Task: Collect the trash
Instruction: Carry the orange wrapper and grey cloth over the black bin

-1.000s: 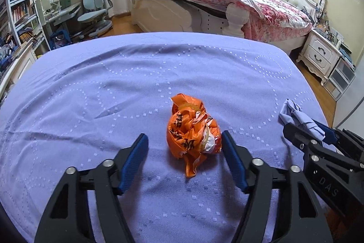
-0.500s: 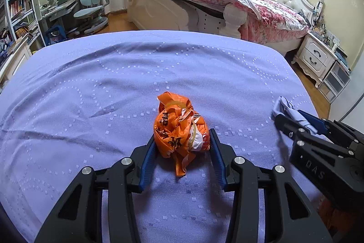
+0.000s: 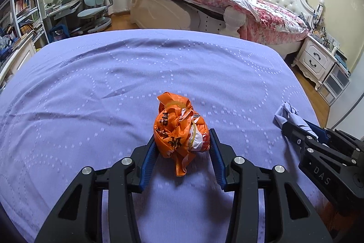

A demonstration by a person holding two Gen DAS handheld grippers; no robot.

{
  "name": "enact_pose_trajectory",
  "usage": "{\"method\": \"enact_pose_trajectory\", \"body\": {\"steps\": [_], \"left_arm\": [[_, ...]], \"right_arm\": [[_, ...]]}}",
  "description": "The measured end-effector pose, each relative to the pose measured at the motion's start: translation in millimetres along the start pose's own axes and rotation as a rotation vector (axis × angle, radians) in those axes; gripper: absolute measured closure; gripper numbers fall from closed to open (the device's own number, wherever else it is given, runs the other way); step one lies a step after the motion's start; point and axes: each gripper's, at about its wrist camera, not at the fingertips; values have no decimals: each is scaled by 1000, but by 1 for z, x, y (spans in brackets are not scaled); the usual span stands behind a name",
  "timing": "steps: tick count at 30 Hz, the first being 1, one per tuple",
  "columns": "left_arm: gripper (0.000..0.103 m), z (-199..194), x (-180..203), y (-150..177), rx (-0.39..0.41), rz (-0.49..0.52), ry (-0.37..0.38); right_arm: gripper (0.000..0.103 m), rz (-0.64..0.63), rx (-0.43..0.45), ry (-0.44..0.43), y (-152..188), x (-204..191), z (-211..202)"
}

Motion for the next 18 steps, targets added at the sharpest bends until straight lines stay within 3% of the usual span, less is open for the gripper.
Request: {"method": "enact_pose_trajectory", "body": {"steps": [18], "left_arm": [[59,-40,28,39,41,31,5]], "right_arm": [[75,6,21,-22,58,6,-53]]}}
Point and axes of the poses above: each gripper's, at about its wrist camera, not at the fingertips, and z roughly the way its jaws point, x to its right, y to its underside, and after that the axes turned 3 degrees about z, right-handed
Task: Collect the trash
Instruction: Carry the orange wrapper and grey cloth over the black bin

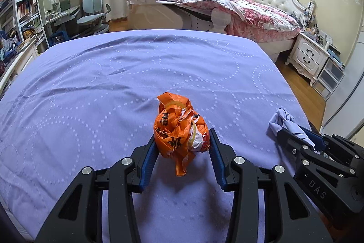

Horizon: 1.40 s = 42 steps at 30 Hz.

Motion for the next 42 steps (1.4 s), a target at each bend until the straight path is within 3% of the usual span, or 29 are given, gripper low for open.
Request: {"method": "enact_pose_trajectory", "body": {"steps": [19,42], "left_arm": [[59,-34,62,27,57,78,57],[59,-29,165,23,95,237,177]], "right_arm": [[75,104,66,40,49,56,-59],[74,259,146,220,72,157,-91]]}}
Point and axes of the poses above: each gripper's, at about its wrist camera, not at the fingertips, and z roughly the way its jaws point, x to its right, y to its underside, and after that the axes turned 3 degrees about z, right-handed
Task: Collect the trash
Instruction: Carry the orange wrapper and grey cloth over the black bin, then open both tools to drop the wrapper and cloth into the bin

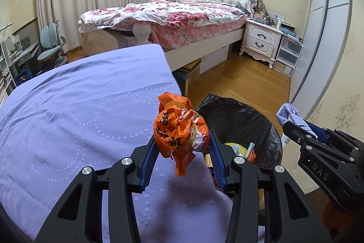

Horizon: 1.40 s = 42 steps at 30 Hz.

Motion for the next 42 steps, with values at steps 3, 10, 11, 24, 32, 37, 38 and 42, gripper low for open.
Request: {"method": "enact_pose_trajectory", "body": {"steps": [3,10,11,24,32,37,38,42], "left_arm": [[59,6,9,-4,2,15,4],[59,19,23,-12,-5,33,5],[59,22,25,-14,-7,34,5],[59,39,37,-28,-22,34,-5],[58,48,40,-28,-39,42,-3],[45,53,40,-30,-49,45,-8],[41,52,39,-30,-47,44,-7],[34,50,38,-30,-44,46,-10]], "right_arm": [[74,12,0,4,-4,11,4],[74,31,-2,10,-11,25,13],[74,34,-3,12,-12,28,15],[74,54,7,21,-23,39,29],[73,63,-2,26,-28,46,38],[72,69,-7,32,-29,47,43],[71,73,-5,35,-28,48,44],[62,81,-2,42,-28,49,46]]}}
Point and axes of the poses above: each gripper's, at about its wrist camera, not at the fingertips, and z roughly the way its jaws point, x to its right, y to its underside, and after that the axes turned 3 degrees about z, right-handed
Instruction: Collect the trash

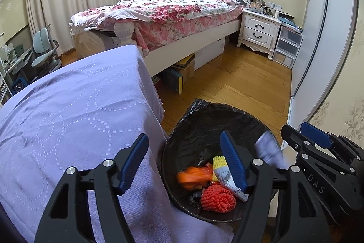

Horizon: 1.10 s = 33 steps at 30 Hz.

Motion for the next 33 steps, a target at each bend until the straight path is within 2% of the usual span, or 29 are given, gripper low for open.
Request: {"method": "enact_pose_trajectory", "body": {"steps": [4,9,16,33], "left_arm": [[30,-2,-1,1,6,-5,-11],[29,-6,-3,3,14,-9,-24],[28,-12,-8,4,20,-24,-30],[26,-43,-24,13,57,-60,-49]], "right_arm": [[56,3,3,7,0,1,0],[47,12,13,23,0,5,-3],[39,16,21,35,2,5,-9],[29,-9,56,46,14,-10,-41]]}}
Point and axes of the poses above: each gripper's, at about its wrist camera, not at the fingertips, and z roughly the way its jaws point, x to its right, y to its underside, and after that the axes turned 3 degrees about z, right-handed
